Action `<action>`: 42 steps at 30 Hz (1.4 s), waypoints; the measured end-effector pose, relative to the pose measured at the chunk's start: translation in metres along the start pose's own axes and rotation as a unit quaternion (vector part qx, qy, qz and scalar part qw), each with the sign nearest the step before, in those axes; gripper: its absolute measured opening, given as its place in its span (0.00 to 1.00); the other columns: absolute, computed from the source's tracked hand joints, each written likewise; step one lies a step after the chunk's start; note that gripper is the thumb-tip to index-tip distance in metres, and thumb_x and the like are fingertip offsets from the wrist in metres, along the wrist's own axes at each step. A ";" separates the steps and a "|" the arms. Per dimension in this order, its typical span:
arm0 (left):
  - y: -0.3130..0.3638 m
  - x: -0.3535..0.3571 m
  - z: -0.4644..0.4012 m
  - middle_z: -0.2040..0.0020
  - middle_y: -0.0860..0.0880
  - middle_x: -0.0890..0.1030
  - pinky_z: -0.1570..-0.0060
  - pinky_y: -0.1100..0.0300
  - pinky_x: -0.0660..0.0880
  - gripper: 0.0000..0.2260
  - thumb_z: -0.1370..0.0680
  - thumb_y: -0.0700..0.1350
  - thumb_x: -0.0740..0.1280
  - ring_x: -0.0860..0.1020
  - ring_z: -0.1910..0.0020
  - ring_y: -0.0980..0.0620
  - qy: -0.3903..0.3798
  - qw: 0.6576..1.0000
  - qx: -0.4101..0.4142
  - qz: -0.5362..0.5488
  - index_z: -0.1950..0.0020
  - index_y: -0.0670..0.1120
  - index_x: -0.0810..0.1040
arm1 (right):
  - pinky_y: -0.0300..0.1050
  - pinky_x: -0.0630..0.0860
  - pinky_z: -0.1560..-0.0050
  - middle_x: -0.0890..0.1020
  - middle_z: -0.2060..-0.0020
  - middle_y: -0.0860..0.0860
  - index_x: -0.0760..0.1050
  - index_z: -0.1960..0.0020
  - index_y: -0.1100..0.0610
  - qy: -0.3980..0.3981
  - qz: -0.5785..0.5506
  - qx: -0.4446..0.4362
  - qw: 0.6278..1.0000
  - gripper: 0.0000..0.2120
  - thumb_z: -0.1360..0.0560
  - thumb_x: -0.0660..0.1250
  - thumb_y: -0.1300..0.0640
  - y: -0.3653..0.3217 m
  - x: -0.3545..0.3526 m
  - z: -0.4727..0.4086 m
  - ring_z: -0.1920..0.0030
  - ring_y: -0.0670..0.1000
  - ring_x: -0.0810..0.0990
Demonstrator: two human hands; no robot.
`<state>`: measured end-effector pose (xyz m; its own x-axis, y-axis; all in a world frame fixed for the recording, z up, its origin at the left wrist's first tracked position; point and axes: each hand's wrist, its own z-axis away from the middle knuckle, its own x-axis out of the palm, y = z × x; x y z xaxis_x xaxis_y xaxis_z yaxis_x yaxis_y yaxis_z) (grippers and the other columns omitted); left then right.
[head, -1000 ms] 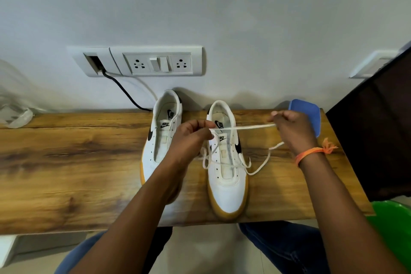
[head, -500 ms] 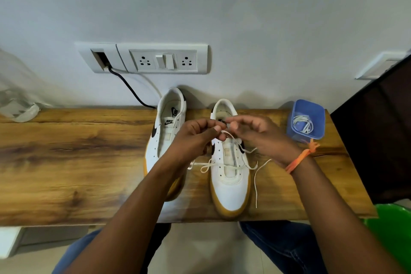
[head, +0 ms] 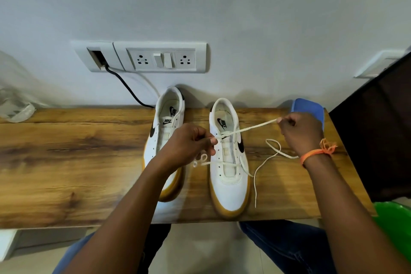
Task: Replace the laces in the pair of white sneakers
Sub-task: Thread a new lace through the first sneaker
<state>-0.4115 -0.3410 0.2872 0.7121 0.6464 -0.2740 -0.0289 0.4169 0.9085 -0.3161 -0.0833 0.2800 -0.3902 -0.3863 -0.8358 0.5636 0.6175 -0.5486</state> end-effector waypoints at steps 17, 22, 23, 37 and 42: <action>0.004 -0.006 0.002 0.64 0.47 0.84 0.70 0.68 0.71 0.07 0.21 0.43 0.69 0.74 0.73 0.59 -0.021 1.000 -0.004 0.001 0.57 0.44 0.84 | 0.52 0.77 0.57 0.81 0.66 0.54 0.80 0.62 0.59 -0.062 0.042 -0.090 0.993 0.12 0.22 0.66 0.54 -0.006 0.008 0.005 0.61 0.56 0.79; 0.001 -0.006 0.001 0.67 0.55 0.82 0.67 0.69 0.70 0.07 0.22 0.45 0.70 0.76 0.69 0.62 0.006 0.995 -0.009 -0.097 0.57 0.46 0.86 | 0.50 0.77 0.59 0.79 0.67 0.53 0.79 0.63 0.57 -0.029 0.070 -0.062 0.995 0.13 0.22 0.67 0.53 -0.006 0.012 0.005 0.62 0.56 0.78; 0.000 -0.006 0.001 0.66 0.54 0.83 0.65 0.66 0.72 0.08 0.22 0.46 0.70 0.77 0.67 0.59 0.017 0.991 -0.008 -0.132 0.58 0.46 0.86 | 0.49 0.77 0.59 0.80 0.66 0.52 0.79 0.63 0.57 -0.015 0.066 -0.066 0.995 0.13 0.22 0.67 0.53 -0.007 0.012 0.006 0.62 0.55 0.78; 0.008 -0.022 0.007 0.64 0.55 0.80 0.58 0.51 0.73 0.02 0.32 0.42 0.69 0.76 0.60 0.49 0.398 0.862 0.144 -0.279 0.63 0.49 0.81 | 0.47 0.73 0.63 0.80 0.67 0.55 0.78 0.57 0.60 0.135 -0.183 -0.102 0.968 0.10 0.20 0.63 0.56 -0.027 0.007 0.010 0.65 0.55 0.78; 0.017 -0.004 0.006 0.52 0.64 0.77 0.50 0.68 0.70 0.11 0.26 0.43 0.69 0.74 0.49 0.62 0.288 0.937 0.168 -0.109 0.45 0.52 0.82 | 0.46 0.73 0.62 0.80 0.68 0.52 0.79 0.56 0.58 -0.001 -0.272 -0.128 0.954 0.07 0.21 0.66 0.57 -0.046 0.012 0.022 0.65 0.51 0.78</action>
<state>-0.4109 -0.3404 0.3052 0.1768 0.8473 -0.5009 0.3634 0.4167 0.8332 -0.3310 -0.1313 0.2946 -0.5733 -0.6984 -0.4284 0.0812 0.4718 -0.8779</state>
